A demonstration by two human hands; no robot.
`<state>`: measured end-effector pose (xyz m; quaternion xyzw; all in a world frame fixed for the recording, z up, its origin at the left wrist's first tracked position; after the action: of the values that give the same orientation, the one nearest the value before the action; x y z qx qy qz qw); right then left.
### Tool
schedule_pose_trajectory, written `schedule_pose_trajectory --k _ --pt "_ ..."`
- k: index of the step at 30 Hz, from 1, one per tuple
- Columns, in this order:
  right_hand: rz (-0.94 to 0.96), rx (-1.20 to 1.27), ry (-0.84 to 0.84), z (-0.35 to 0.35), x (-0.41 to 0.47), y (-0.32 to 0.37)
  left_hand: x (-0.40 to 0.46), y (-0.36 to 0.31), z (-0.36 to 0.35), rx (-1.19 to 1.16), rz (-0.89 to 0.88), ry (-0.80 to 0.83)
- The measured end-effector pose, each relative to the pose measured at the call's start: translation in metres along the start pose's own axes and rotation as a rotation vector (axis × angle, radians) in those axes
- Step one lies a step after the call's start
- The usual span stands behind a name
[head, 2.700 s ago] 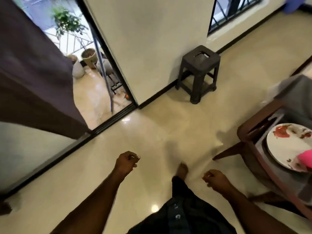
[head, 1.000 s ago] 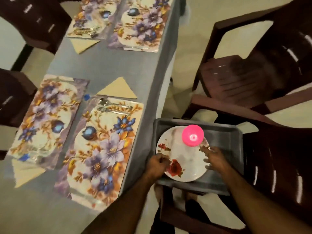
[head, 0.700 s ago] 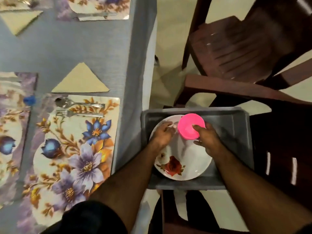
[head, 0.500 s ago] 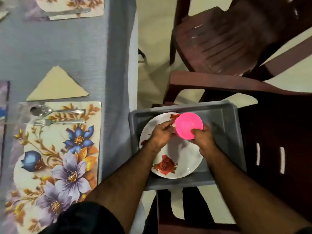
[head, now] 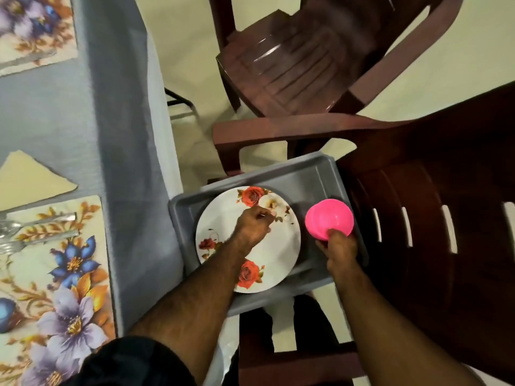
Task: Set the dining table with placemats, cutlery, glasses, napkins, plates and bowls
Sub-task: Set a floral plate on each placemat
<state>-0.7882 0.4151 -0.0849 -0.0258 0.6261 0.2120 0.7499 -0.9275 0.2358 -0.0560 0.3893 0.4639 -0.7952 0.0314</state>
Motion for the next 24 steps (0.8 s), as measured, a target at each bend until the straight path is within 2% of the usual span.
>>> schedule_pose_trajectory --k 7,11,15,20,24 --pt "-0.073 -0.012 0.081 0.007 0.01 -0.013 -0.034 0.045 0.042 -0.022 0.139 -0.148" --pt "-0.08 -0.242 0.124 0.019 -0.007 -0.034 -0.063 0.069 0.055 0.034 0.176 -0.191" --pt "-0.055 -0.534 0.144 0.019 -0.025 -0.053 -0.092 0.094 0.065 0.11 0.165 -0.208" --pt "0.138 -0.803 0.151 -0.014 -0.027 -0.06 -0.102 0.098 0.08 0.146 0.126 -0.214" --pt "0.137 -0.763 0.106 -0.037 -0.015 -0.054 -0.086 0.088 0.086 0.11 0.05 -0.191"
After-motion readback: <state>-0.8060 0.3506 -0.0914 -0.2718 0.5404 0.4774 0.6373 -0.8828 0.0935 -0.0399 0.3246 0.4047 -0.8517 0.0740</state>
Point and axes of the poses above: each hand's wrist, its own x-axis towards the middle knuckle, its own z-axis out of the back of the hand, y = z × x, the point moved 2 cm from there along x, towards the middle knuckle, and after that the axes turned 15 degrees about -z, right-handed, at the moved point
